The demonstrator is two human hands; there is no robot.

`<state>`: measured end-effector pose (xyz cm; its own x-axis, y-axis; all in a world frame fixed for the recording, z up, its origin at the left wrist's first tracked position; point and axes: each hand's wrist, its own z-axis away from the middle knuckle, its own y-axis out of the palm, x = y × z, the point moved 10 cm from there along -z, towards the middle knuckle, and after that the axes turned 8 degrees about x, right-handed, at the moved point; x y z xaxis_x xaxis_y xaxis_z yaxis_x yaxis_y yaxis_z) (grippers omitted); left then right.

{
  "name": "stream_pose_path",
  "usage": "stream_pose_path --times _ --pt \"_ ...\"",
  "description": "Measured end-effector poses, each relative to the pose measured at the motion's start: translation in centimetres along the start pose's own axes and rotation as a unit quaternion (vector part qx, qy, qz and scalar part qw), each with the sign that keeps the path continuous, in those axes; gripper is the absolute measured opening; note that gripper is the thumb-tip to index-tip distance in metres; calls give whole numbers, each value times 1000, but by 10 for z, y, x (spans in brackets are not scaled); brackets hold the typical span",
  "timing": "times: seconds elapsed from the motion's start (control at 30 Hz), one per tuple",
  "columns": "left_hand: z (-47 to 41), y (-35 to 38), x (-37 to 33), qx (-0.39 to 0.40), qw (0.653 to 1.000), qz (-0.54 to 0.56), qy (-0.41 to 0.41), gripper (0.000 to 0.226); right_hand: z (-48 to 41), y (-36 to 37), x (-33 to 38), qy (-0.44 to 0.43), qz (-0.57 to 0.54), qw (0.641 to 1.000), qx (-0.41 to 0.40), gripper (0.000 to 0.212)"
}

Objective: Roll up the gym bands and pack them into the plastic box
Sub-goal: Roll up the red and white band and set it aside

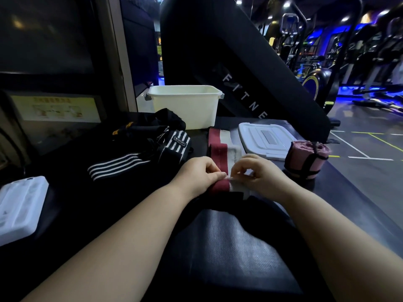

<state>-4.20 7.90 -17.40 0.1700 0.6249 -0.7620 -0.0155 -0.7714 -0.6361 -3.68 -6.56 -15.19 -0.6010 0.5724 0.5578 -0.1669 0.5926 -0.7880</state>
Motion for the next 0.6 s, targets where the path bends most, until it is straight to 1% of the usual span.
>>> stream_pose_path --times 0.13,0.2,0.23,0.27,0.33,0.37,0.4,0.43,0.47,0.5,0.53,0.57,0.6 --pt "1 -2 0 -12 999 24 29 16 0 -4 -3 -2 -20 1000 -19 23" --pt "4 -3 -1 11 999 30 38 13 0 -6 -5 6 -39 999 -20 22" --pt "6 -2 -1 36 998 39 40 14 0 -6 -5 17 -56 998 -10 20" --pt "9 1 0 63 996 46 40 23 1 -5 -6 26 -64 998 2 16" --pt "12 6 3 103 994 25 32 48 3 -4 -10 50 -56 997 23 9" --pt "12 8 5 108 994 11 28 56 4 -5 -12 62 -56 996 30 9" --pt "11 8 4 106 994 5 30 58 6 -5 -16 70 -69 994 44 6" --pt "10 8 4 102 994 10 33 56 8 -3 -17 76 -90 991 64 11" --pt "9 8 3 98 994 19 35 51 10 0 -19 81 -97 988 89 28" --pt "9 7 3 95 994 27 36 47 12 3 -21 85 -81 987 109 45" --pt "9 7 3 94 994 33 36 43 14 4 -22 86 -50 988 115 57" --pt "9 7 3 94 994 35 36 40 14 5 -21 84 -28 990 112 64" --pt "8 7 3 93 994 34 37 37 14 4 -20 79 -13 992 101 64"
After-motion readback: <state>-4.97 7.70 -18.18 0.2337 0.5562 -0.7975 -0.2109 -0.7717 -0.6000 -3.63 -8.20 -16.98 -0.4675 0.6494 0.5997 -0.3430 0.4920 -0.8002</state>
